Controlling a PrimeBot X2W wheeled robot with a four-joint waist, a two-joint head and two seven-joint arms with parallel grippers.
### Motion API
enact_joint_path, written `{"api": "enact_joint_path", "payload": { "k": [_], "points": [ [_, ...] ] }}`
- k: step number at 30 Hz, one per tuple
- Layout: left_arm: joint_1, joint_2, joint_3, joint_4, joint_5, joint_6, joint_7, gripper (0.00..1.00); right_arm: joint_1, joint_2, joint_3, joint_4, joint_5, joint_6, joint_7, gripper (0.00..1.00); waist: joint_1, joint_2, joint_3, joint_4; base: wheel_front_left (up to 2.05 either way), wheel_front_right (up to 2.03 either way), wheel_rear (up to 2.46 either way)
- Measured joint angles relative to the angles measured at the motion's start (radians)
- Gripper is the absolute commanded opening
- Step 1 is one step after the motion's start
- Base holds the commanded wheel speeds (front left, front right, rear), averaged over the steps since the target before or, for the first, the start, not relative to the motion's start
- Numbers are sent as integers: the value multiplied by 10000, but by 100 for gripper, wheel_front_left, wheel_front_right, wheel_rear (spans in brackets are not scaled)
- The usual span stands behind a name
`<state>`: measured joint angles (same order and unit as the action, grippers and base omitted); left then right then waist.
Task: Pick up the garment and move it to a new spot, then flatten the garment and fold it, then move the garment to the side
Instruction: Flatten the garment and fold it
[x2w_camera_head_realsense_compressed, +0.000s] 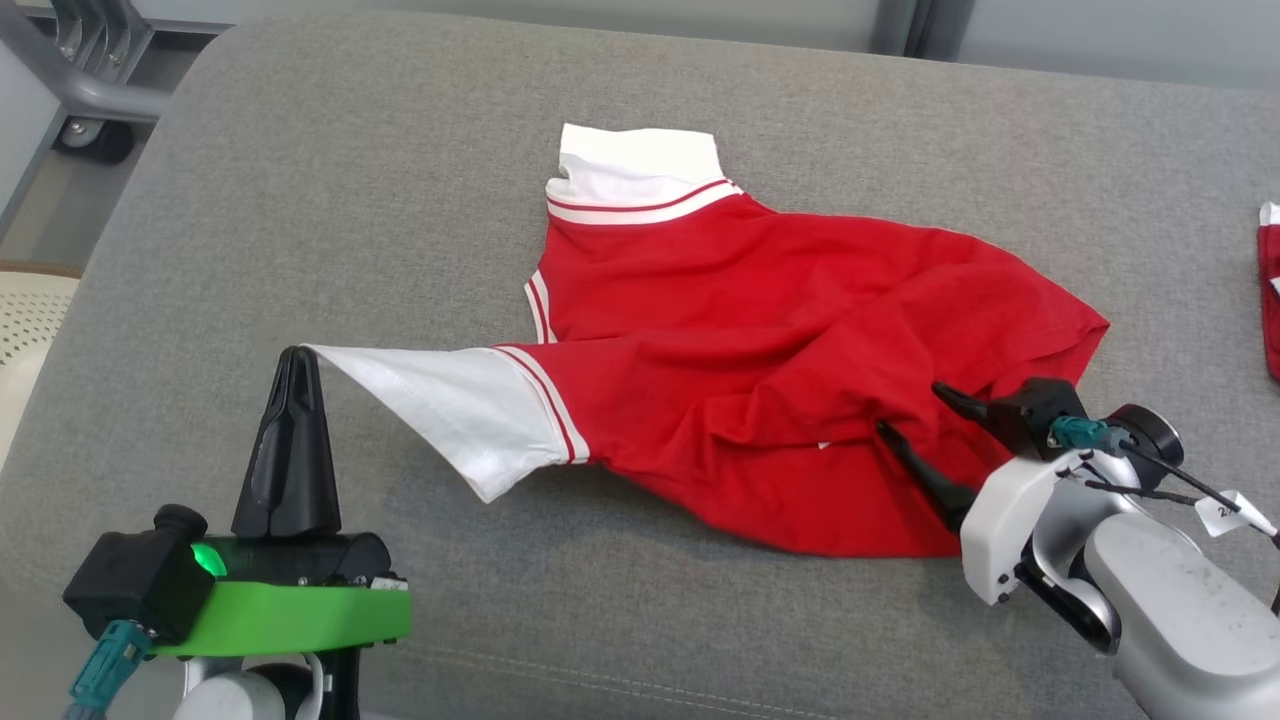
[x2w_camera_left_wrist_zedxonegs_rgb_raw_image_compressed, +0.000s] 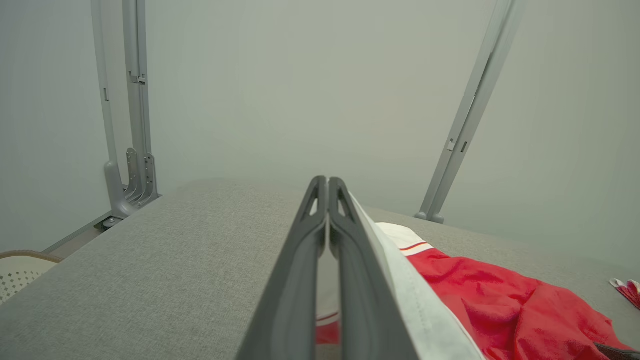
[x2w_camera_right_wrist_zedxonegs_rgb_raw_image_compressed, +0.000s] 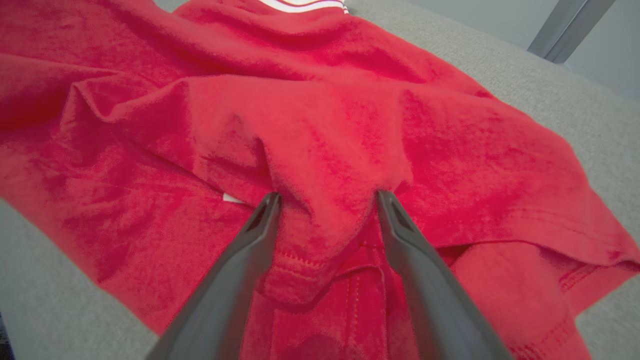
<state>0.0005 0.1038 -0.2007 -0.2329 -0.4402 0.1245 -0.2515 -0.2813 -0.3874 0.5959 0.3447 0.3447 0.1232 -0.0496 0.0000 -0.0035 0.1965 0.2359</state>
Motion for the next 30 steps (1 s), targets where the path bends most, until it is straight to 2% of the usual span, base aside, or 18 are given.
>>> {"api": "enact_joint_path", "payload": {
  "k": [1,4,11,18,19,20,21,22,30],
  "points": [
    [0,-8,-6,0,0,0,0,0,-110,-25,33,109,-19,0,92,45,0,0,18,57,0,0,0],
    [1,-33,-12,-2,0,0,0,0,-473,-199,40,383,-65,2,288,0,0,0,66,228,0,0,0],
    [1,-176,-4,8,0,0,0,0,-1858,-849,-322,750,-397,12,523,0,0,0,121,543,0,0,0],
    [1,-188,-38,59,0,0,0,0,-3198,-1298,-842,1145,-449,12,686,0,0,0,136,563,0,0,0],
    [1,-190,-67,77,0,0,0,0,-3317,-1296,-867,1235,-445,12,759,7,0,0,146,554,0,0,0],
    [2,-192,-90,79,0,0,0,0,-3433,-1279,-859,1321,-445,12,844,37,0,0,160,538,0,0,0],
    [1,-192,-140,82,0,0,0,0,-3528,-1256,-851,1406,-430,12,874,94,0,0,181,518,0,0,0],
    [1,-194,-213,104,0,0,0,0,-3604,-1229,-832,1484,-397,12,897,100,0,0,203,497,0,0,0],
    [0,-224,-316,299,0,-10,0,0,-3774,-1175,-984,2054,-157,12,756,100,0,0,343,160,0,0,0]
  ]
}}
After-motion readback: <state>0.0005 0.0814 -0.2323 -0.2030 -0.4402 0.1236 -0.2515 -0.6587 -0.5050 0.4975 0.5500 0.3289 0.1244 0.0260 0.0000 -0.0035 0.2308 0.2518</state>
